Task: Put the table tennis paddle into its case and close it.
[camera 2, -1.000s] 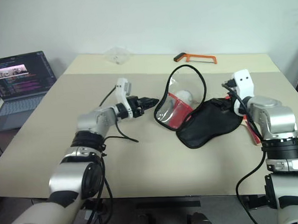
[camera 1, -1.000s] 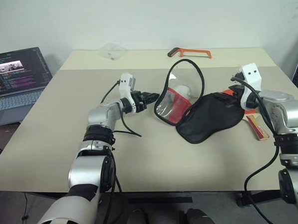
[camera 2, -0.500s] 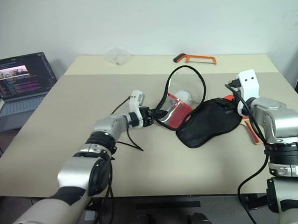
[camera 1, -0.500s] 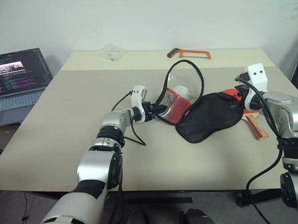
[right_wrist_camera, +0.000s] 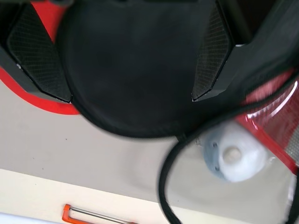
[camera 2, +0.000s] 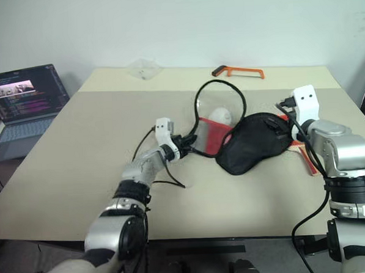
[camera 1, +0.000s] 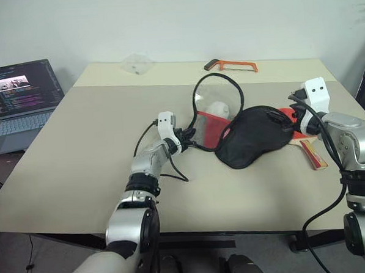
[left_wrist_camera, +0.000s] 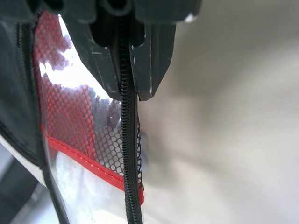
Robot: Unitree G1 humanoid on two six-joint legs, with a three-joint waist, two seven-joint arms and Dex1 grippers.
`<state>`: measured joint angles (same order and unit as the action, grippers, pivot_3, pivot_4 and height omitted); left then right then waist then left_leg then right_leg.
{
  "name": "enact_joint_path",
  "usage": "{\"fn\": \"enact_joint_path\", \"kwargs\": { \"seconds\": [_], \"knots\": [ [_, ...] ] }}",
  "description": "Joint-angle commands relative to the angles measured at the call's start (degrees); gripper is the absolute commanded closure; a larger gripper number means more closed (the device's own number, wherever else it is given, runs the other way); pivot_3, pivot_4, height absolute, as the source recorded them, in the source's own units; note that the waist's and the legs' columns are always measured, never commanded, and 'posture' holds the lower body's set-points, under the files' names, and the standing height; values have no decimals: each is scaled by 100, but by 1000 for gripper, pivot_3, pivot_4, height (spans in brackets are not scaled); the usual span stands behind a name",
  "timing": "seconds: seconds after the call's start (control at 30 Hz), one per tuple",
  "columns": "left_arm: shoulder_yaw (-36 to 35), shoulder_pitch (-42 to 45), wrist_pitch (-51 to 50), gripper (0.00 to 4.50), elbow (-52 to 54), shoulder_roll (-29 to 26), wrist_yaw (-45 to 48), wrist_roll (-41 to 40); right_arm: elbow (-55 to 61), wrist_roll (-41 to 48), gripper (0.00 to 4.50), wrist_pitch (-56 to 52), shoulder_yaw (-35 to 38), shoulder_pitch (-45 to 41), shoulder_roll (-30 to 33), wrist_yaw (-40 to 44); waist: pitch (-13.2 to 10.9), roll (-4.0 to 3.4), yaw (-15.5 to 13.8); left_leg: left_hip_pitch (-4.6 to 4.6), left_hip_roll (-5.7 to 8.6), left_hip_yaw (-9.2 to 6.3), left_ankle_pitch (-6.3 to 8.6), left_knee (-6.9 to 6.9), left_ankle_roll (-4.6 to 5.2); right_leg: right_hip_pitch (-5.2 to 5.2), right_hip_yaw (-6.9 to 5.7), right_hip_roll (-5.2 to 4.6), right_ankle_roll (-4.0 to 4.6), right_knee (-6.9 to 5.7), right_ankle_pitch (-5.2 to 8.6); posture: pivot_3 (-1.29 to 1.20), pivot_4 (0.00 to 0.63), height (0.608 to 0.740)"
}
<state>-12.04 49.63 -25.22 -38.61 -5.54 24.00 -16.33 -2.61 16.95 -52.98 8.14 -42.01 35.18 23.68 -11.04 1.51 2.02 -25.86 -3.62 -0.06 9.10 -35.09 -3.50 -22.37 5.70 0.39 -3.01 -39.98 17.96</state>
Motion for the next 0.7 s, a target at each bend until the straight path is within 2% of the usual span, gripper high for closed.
{"fn": "enact_joint_path", "kwargs": {
  "seconds": [0.03,0.4,0.7],
  "knots": [
    [-129,-366,-337,4458,1458,103,-720,-135,136,-7,0,176,46,-192,0,21,0,0,3,1,0,-1,0,-1,-1,1,0,0,0,0,0,0,150,740],
    [-35,-791,-1034,4458,3391,368,-2148,-64,-179,-73,0,464,-102,-410,-50,111,0,1,-16,4,2,-4,-8,-8,-12,9,1,-1,-9,1,-7,0,150,740],
    [405,-684,-1376,4458,3480,999,-2428,-44,-161,-95,0,382,-143,-343,-161,77,0,1,-18,4,3,-5,-9,-8,-14,10,0,-1,-9,2,-7,0,150,740]
  ]
}}
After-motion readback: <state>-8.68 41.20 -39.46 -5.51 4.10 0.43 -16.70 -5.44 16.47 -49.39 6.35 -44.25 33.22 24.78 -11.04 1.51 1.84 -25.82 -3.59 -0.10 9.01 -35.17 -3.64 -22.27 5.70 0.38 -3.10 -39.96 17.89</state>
